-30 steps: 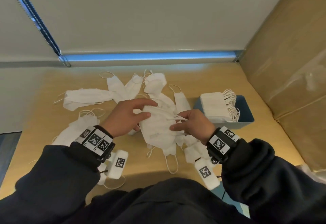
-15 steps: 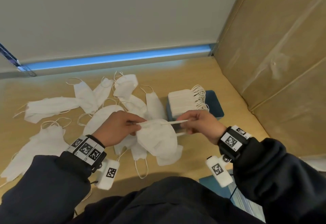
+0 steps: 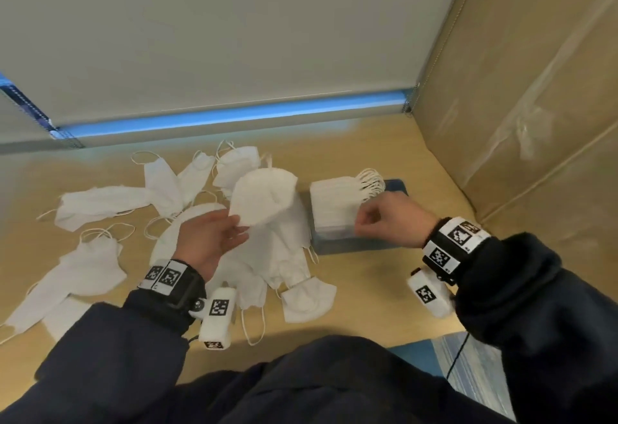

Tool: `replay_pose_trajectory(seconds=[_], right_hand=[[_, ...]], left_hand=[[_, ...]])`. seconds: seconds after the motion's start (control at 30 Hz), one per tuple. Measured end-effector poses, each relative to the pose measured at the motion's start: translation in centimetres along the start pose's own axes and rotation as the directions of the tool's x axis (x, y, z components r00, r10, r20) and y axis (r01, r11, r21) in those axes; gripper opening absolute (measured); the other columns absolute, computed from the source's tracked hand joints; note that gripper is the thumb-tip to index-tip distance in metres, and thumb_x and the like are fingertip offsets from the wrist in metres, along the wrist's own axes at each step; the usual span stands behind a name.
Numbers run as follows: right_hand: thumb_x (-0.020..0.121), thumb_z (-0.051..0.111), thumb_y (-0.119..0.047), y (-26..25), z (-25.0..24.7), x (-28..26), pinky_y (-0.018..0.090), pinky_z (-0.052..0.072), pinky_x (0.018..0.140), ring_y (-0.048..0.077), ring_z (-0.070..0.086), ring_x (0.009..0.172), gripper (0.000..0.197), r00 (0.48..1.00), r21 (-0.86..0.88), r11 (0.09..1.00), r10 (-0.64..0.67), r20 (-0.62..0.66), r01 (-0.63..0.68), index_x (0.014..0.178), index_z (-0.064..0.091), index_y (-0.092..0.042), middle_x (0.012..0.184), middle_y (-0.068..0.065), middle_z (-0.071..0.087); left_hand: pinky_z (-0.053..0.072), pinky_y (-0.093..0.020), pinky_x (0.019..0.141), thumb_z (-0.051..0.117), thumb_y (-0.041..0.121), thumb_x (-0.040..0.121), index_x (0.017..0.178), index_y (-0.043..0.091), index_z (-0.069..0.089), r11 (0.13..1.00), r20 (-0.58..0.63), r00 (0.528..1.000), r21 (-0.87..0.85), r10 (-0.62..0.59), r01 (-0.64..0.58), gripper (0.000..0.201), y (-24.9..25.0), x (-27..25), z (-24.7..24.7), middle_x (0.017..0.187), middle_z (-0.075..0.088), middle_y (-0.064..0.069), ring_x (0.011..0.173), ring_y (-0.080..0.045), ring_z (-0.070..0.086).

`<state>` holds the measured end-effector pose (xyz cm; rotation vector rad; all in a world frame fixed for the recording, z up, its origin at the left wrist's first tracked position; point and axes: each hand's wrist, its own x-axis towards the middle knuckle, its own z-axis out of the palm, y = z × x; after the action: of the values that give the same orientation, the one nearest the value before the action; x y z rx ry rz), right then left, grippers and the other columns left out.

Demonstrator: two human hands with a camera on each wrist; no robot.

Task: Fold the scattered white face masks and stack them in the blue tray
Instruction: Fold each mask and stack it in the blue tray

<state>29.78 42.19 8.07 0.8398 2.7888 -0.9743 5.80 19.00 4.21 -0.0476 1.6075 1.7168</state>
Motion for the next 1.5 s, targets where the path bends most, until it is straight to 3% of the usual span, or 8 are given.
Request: replay_pose_trajectory(seconds=[0.27, 0.47, 0.57, 0.63, 0.83, 1.17, 1.37, 1.5], right_hand=[[0.094, 0.062, -0.018, 2.2, 3.6, 0.8, 0.022, 0.044, 0.075, 0.012, 0.063, 0.085, 0.015, 0.997, -0.051, 0.999, 0.009, -0.071, -0.013, 0.097, 0.077, -0.019, 0.09, -0.007, 0.068], [0.087, 0.073, -0.014, 3.8, 4.5, 1.5, 0.009, 0.044, 0.074, -0.009, 0.062, 0.077, 0.014, 0.986, 0.181, 0.982, 0.078, -0.145, -0.051, 0.093, 0.075, -0.026, 0.085, -0.017, 0.069], [0.088, 0.076, -0.01, 3.9, 3.9, 1.3, 0.034, 0.051, 0.097, 0.02, 0.067, 0.104, 0.029, 0.993, 0.205, 0.979, 0.015, -0.117, 0.009, 0.116, 0.071, -0.005, 0.112, 0.009, 0.072], [0.086, 0.077, -0.004, 4.3, 3.3, 1.3, 0.038, 0.052, 0.096, 0.01, 0.067, 0.093, 0.022, 0.997, 0.278, 0.96, -0.012, -0.076, 0.033, 0.105, 0.073, -0.014, 0.102, 0.004, 0.072], [0.074, 0.077, 0.011, 6.6, 2.5, 0.1, 0.028, 0.054, 0.093, 0.016, 0.072, 0.102, 0.052, 0.998, 0.484, 0.874, -0.053, 0.039, 0.027, 0.118, 0.067, -0.013, 0.113, 0.008, 0.075], [0.068, 0.09, -0.035, 6.9, 2.1, -0.2, 0.027, 0.051, 0.097, 0.006, 0.067, 0.11, 0.064, 0.991, 0.438, 0.899, -0.048, 0.125, -0.011, 0.125, 0.065, -0.022, 0.118, -0.009, 0.073], [0.07, 0.078, -0.051, 7.1, 3.8, 0.4, 0.038, 0.054, 0.084, 0.009, 0.07, 0.088, 0.033, 0.991, 0.4, 0.917, 0.052, -0.125, 0.003, 0.09, 0.079, -0.026, 0.089, -0.009, 0.078], [0.079, 0.082, -0.016, 6.7, 3.5, 0.6, 0.034, 0.053, 0.079, 0.012, 0.065, 0.078, 0.015, 0.985, 0.594, 0.804, 0.101, -0.138, 0.0, 0.091, 0.078, -0.009, 0.089, 0.007, 0.076]], left_hand=[[0.062, -0.036, 0.071, 0.07, -0.004, 0.088, 0.107, 0.002, 0.069, 0.956, 0.046, 0.968, 0.152, 0.248, -0.252, 0.019, -0.5, -2.3, 1.9, 0.097, 0.074, -0.019, 0.083, -0.029, 0.075], [0.063, -0.031, 0.067, 0.075, 0.006, 0.088, 0.092, 0.023, 0.073, 0.654, 0.355, 0.799, 0.46, 0.485, -0.601, 0.017, -1.3, -2.5, 6.4, 0.091, 0.073, 0.008, 0.086, -0.014, 0.071], [0.06, -0.026, 0.072, 0.072, 0.011, 0.09, 0.101, 0.021, 0.073, 0.369, 0.55, 0.655, 0.547, 0.519, -0.752, 0.015, -3.5, -1.7, 7.7, 0.099, 0.074, 0.01, 0.09, -0.006, 0.069], [0.059, -0.027, 0.075, 0.071, 0.008, 0.09, 0.106, 0.015, 0.073, 0.239, 0.603, 0.601, 0.573, 0.525, -0.784, 0.017, -4.6, -1.1, 8.1, 0.102, 0.074, 0.003, 0.09, -0.009, 0.068], [0.058, -0.028, 0.079, 0.07, 0.008, 0.088, 0.106, 0.013, 0.074, 0.179, 0.559, 0.632, 0.656, 0.537, -0.733, 0.019, -4.8, 0.2, 8.0, 0.101, 0.075, 0.001, 0.089, -0.015, 0.069], [0.054, -0.033, 0.08, 0.067, 0.015, 0.082, 0.094, 0.023, 0.065, 0.288, 0.433, 0.751, 0.734, 0.499, -0.615, 0.014, -4.4, -0.3, 9.8, 0.089, 0.066, 0.01, 0.084, -0.014, 0.063], [0.055, -0.035, 0.083, 0.067, 0.026, 0.09, 0.111, 0.023, 0.068, 0.088, 0.711, 0.586, 0.605, 0.389, -0.792, 0.02, -5.1, -0.5, 10.0, 0.105, 0.07, 0.009, 0.094, -0.012, 0.066], [0.054, -0.037, 0.083, 0.062, 0.025, 0.099, 0.121, 0.015, 0.07, -0.043, 0.779, 0.536, 0.578, 0.326, -0.815, 0.025, -5.5, 0.1, 10.1, 0.11, 0.072, -0.002, 0.098, -0.026, 0.068]])
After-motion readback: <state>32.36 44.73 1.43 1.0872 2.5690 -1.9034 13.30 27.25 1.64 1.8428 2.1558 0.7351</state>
